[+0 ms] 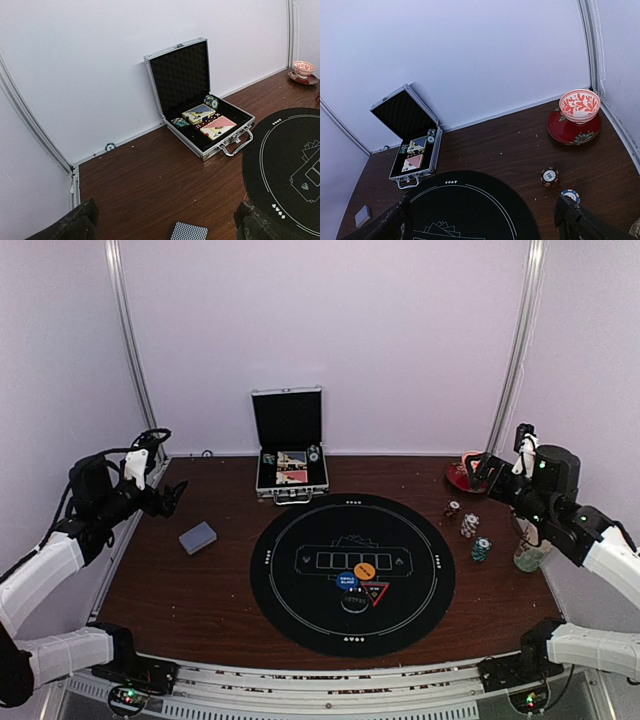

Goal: Distribute texas hold em gaming equipment
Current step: Pick up the dealer button from the poker table mat.

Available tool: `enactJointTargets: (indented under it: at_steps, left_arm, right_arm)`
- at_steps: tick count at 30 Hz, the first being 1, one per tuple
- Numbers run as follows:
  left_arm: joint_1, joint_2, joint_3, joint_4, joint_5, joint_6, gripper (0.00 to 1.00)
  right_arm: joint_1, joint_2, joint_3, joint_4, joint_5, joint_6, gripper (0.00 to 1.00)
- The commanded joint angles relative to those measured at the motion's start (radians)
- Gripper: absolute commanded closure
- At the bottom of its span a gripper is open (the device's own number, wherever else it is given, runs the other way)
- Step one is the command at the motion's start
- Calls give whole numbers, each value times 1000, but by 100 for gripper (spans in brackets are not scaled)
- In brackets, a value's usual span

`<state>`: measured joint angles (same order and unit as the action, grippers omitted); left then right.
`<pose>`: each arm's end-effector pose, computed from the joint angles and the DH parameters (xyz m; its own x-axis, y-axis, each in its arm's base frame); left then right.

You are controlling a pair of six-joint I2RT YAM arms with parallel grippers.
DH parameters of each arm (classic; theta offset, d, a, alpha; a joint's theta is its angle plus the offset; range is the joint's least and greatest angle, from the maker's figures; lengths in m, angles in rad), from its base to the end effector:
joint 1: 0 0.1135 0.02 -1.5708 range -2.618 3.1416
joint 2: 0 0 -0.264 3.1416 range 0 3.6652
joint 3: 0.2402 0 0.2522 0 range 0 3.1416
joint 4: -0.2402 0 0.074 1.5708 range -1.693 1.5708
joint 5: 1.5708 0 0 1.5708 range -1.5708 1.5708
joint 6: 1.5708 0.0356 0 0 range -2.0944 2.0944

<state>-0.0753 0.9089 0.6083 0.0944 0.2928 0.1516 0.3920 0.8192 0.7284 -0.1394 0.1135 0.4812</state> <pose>0.2139 -0.0264 0.2844 -0.1484 0.1562 -0.9765 0.3805 0.9204 0.0894 0.1823 0.0710 0.3190 -0.3154 0.3672 -0.8750 -0.1485 0.8916 0.4277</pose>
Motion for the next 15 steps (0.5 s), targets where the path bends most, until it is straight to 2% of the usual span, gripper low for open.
enactJointTargets:
  at_steps: [1, 4, 9, 12, 15]
  left_arm:
    - [9, 11, 7, 106, 67, -39, 2]
    - [5, 30, 4, 131, 86, -42, 2]
    - [3, 61, 2, 160, 105, -43, 2]
    - [3, 68, -7, 175, 130, -28, 2]
    - [3, 63, -61, 245, 199, -21, 2]
  right_arm:
    - [-25, -23, -5, 49, -31, 59, 0]
    - [-32, -60, -14, 29, -19, 120, 0]
    - [-37, -120, -89, 147, -154, 128, 0]
    - [-18, -52, -50, 95, -197, 99, 0]
    - [49, 54, -22, 84, -171, 64, 0]
